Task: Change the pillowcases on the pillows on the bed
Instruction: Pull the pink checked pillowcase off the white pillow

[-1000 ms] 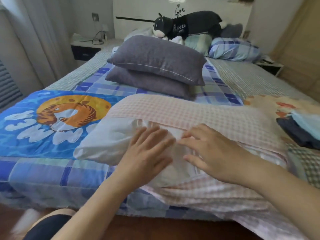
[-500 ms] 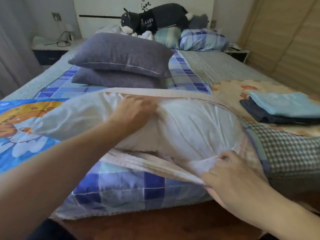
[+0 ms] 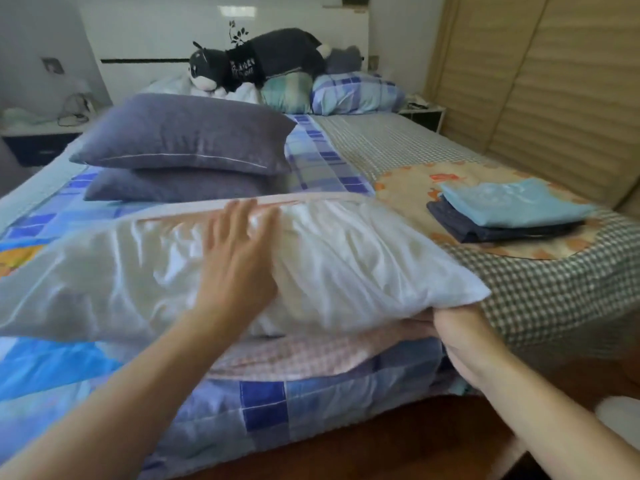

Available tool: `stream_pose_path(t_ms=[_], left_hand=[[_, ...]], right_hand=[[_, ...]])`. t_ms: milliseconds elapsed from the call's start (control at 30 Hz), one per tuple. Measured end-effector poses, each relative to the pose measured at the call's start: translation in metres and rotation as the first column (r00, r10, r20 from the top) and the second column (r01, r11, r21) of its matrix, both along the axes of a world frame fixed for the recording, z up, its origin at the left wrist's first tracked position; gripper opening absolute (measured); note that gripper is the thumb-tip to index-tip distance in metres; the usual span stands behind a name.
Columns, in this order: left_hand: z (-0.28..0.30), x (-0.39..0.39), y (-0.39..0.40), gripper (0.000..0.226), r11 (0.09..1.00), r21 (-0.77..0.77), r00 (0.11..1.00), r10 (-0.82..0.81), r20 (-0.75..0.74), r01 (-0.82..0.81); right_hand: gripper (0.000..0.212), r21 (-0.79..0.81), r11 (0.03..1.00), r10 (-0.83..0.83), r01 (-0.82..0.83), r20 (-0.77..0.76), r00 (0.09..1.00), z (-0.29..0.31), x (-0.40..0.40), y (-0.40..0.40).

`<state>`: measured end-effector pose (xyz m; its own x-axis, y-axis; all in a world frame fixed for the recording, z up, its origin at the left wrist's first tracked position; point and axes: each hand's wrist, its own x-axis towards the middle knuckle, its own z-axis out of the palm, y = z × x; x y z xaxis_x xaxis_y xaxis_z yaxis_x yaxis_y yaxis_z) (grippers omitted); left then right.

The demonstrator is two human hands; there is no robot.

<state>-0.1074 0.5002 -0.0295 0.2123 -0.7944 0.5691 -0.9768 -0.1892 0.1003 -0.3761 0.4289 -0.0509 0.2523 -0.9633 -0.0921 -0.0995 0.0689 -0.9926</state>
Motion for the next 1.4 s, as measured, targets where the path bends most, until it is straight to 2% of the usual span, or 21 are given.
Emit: stream_pose_path(t_ms=[67, 100, 200, 267, 300, 367, 400, 467, 533, 667, 733, 833, 867, 933, 967, 1033, 1133, 1233, 1300, 1333, 1400], left_hand=[[-0.015, -0.045, 0.028, 0.086, 0.941, 0.020, 0.941, -0.338, 0.028, 0.337], [-0.022, -0.065, 0.039, 0.089, 0.898, 0.073, 0.900, -0.435, 0.017, 0.433], [-0.023, -0.093, 0.042, 0.095, 0.922, 0.095, 0.922, -0.381, 0.066, 0.374], [-0.009, -0.087, 0.032, 0.092, 0.941, 0.127, 0.931, -0.330, 0.155, 0.313], [-0.004, -0.080, 0.029, 0.081, 0.928, 0.164, 0.911, -0.362, 0.198, 0.333], [0.001, -0.066, 0.031, 0.053, 0.860, 0.287, 0.842, -0.490, 0.226, 0.423], [0.002, -0.063, 0.033, 0.041, 0.824, 0.351, 0.815, -0.535, 0.223, 0.446], [0.004, -0.065, 0.036, 0.025, 0.780, 0.453, 0.798, -0.564, 0.212, 0.431], [0.011, -0.069, 0.031, 0.019, 0.770, 0.489, 0.799, -0.562, 0.213, 0.410], [0.024, -0.067, 0.030, 0.019, 0.699, 0.522, 0.748, -0.644, 0.162, 0.489], [0.034, -0.065, 0.040, 0.015, 0.636, 0.558, 0.703, -0.700, 0.125, 0.533], [0.050, -0.057, 0.062, 0.014, 0.590, 0.583, 0.665, -0.739, 0.109, 0.559], [0.055, -0.051, 0.071, 0.018, 0.577, 0.585, 0.659, -0.746, 0.095, 0.570], [0.065, -0.031, 0.088, 0.026, 0.575, 0.591, 0.671, -0.738, 0.075, 0.566], [0.071, -0.018, 0.096, 0.030, 0.594, 0.592, 0.692, -0.717, 0.082, 0.545], [0.081, 0.019, 0.110, 0.030, 0.662, 0.600, 0.756, -0.639, 0.138, 0.450], [0.086, 0.100, 0.126, 0.020, 0.700, 0.709, 0.858, -0.412, 0.307, 0.083], [0.099, 0.125, 0.122, 0.029, 0.567, 0.787, 0.923, -0.114, 0.368, -0.244], [0.112, 0.103, 0.102, 0.031, 0.512, 0.717, 0.842, 0.026, 0.538, -0.474], [0.120, 0.090, 0.090, 0.034, 0.446, 0.654, 0.753, 0.071, 0.654, -0.610], [0.153, 0.050, 0.072, 0.040, 0.409, 0.491, 0.616, 0.272, 0.739, -0.769]], right_hand=[[0.019, -0.024, 0.999, 0.046, -0.045, 0.006, 0.999, 0.003, 0.002, 0.011], [0.025, -0.054, 0.994, 0.092, -0.096, -0.072, 0.993, -0.001, -0.001, 0.013], [0.046, -0.102, 0.950, 0.234, -0.294, -0.390, 0.891, -0.008, -0.012, 0.017], [0.037, -0.265, 0.840, 0.285, -0.474, -0.528, 0.800, -0.005, -0.015, 0.015], [0.026, -0.388, 0.780, 0.213, -0.491, -0.573, 0.791, -0.007, -0.017, 0.006], [0.023, -0.566, 0.743, -0.015, -0.358, -0.549, 0.836, -0.009, -0.021, -0.020], [0.032, -0.584, 0.757, -0.075, -0.292, -0.522, 0.850, -0.005, -0.020, -0.030], [0.053, -0.494, 0.803, 0.012, -0.334, -0.546, 0.838, -0.007, -0.011, -0.043], [0.058, -0.430, 0.796, 0.042, -0.427, -0.663, 0.748, -0.020, 0.002, -0.040], [0.028, -0.720, 0.548, -0.303, -0.426, -0.645, 0.701, -0.018, 0.000, -0.066], [0.019, -0.720, 0.627, -0.375, -0.298, -0.615, 0.694, -0.007, -0.001, -0.117], [0.013, -0.337, 0.937, -0.130, -0.093, -0.583, 0.802, 0.000, 0.023, -0.183], [0.015, -0.245, 0.965, -0.049, -0.091, -0.510, 0.859, -0.003, 0.033, -0.197], [0.034, -0.229, 0.963, 0.046, -0.145, -0.388, 0.921, -0.011, 0.049, -0.225], [0.039, -0.251, 0.955, 0.064, -0.156, -0.342, 0.938, -0.011, 0.051, -0.232], [0.025, -0.281, 0.943, 0.104, -0.181, -0.268, 0.958, 0.003, 0.052, -0.224], [0.013, -0.164, 0.938, 0.300, -0.305, -0.053, 0.952, 0.030, 0.055, -0.188], [0.036, 0.038, 0.783, 0.578, -0.621, 0.326, 0.748, 0.045, 0.090, -0.138], [0.047, 0.088, 0.710, 0.619, -0.698, 0.396, 0.679, 0.059, 0.119, -0.101], [0.052, 0.097, 0.705, 0.617, -0.703, 0.405, 0.675, 0.066, 0.131, -0.085], [0.050, 0.049, 0.767, 0.584, -0.640, 0.359, 0.728, 0.078, 0.148, -0.069]])
